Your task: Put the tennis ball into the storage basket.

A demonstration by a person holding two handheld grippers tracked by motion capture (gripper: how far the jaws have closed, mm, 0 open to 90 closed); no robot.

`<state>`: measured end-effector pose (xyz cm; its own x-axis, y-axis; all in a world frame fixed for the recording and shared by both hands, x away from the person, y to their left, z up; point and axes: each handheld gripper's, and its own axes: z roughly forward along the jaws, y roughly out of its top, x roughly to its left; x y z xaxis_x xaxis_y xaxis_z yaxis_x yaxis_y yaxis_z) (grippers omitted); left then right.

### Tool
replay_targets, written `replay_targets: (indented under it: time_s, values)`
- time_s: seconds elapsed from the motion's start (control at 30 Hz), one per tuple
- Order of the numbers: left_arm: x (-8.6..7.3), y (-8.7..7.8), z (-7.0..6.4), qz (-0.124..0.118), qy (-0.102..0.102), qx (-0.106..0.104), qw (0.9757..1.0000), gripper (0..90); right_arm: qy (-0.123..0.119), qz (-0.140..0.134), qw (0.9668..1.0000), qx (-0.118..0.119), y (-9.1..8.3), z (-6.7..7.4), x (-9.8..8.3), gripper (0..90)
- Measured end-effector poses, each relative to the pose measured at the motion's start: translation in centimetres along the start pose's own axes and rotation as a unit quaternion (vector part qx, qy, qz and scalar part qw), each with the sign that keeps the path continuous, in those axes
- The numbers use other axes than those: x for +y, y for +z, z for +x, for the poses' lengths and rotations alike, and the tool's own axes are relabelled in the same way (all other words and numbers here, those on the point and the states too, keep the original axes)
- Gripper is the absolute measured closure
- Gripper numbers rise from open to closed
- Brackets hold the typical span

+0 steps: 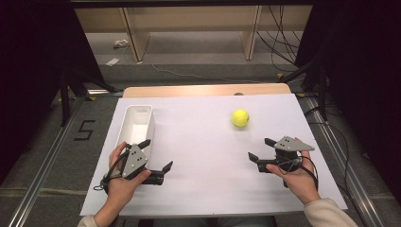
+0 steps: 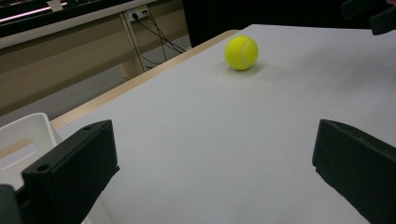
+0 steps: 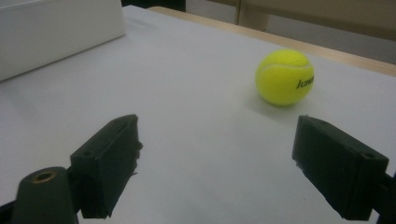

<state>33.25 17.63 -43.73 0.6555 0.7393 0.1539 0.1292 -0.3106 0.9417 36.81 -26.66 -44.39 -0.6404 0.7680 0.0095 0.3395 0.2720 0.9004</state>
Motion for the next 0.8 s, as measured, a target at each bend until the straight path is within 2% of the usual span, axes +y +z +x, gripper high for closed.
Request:
replay_targets:
  time_s: [0.1,0.4,0.6,0.8]
  values:
    - [0.0,0.0,0.0,0.002,0.003,0.000,1.0000,0.0,0.004,0.002,1.0000,-0.001,0.0,-0.1,-0.1,15.9]
    - [0.1,-0.1,-0.2,-0.001,0.007,-0.002,1.0000,0.0,-0.012,0.012,0.9998,-0.006,0.2,0.3,0.0,15.8]
    - [0.1,-0.1,-0.2,0.001,0.008,-0.001,1.0000,0.0,-0.011,0.005,0.9999,-0.007,0.5,0.7,0.8,15.7]
    - [0.1,-0.1,-0.2,0.000,0.010,-0.001,1.0000,0.0,-0.031,0.006,0.9995,-0.005,1.7,1.1,1.9,15.5]
